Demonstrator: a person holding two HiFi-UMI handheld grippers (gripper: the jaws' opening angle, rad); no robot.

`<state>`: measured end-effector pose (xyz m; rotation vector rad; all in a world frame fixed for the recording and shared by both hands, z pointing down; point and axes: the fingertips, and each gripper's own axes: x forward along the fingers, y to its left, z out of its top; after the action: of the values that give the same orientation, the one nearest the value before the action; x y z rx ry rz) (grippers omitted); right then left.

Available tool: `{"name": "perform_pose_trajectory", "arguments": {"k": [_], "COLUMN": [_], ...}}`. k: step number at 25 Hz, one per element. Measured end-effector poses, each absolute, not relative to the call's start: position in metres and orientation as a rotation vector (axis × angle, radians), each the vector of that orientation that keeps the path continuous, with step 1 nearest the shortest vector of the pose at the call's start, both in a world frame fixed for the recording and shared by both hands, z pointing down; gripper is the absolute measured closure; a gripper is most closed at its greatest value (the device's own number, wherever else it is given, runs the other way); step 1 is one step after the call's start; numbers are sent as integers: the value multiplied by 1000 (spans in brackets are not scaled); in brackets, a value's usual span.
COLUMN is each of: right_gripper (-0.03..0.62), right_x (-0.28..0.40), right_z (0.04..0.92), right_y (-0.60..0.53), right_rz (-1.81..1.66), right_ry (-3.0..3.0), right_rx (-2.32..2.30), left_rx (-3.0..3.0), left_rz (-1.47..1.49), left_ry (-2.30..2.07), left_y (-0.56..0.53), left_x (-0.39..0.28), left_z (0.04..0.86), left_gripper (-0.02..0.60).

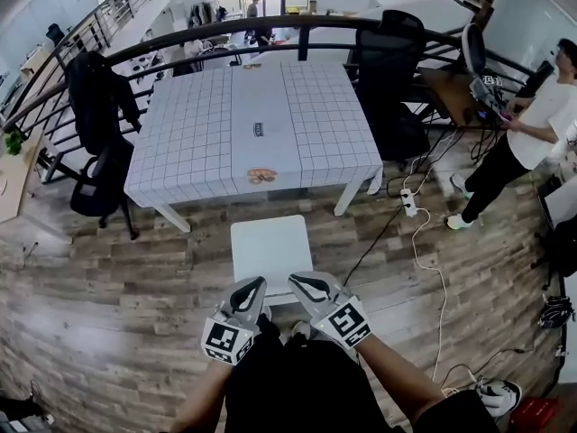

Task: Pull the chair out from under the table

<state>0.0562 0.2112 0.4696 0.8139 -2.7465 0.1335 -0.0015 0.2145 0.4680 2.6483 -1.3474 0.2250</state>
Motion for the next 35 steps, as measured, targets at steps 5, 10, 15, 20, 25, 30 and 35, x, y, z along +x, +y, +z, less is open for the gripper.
{"name": "perform_pose_trajectory", "arguments": {"k": [5,10,15,20,25,30,35], "right_gripper": [595,595,595,595,595,597,597], "right_x": [62,74,83,92,100,99,98], "right_z": [442,424,407,389,385,389,379], "right_y": [219,203,190,187,183,185,185], "right_rz": [199,163,98,35,32,22,-2], "right_ry": [-2847,-2879,-2889,-2916,-2910,-2892,-2902], "right_rx": [952,1180,1266,1342,1371,1364,1361], "left_rx": [2630,2638,2655,2664,2652,2663,2670], "left_rz": [169,102,87,26,-14,-38,-43], "left_ry": [-1390,-1426,-1474,-1516,-1596,-1626,-1631], "left_y": [223,207,196,189,187,190,187], "left_x": [4,10,16,21,23,26,31], "left_z": [451,444,431,415,401,397,391], "left_gripper": [571,571,571,571,571,571,571]}}
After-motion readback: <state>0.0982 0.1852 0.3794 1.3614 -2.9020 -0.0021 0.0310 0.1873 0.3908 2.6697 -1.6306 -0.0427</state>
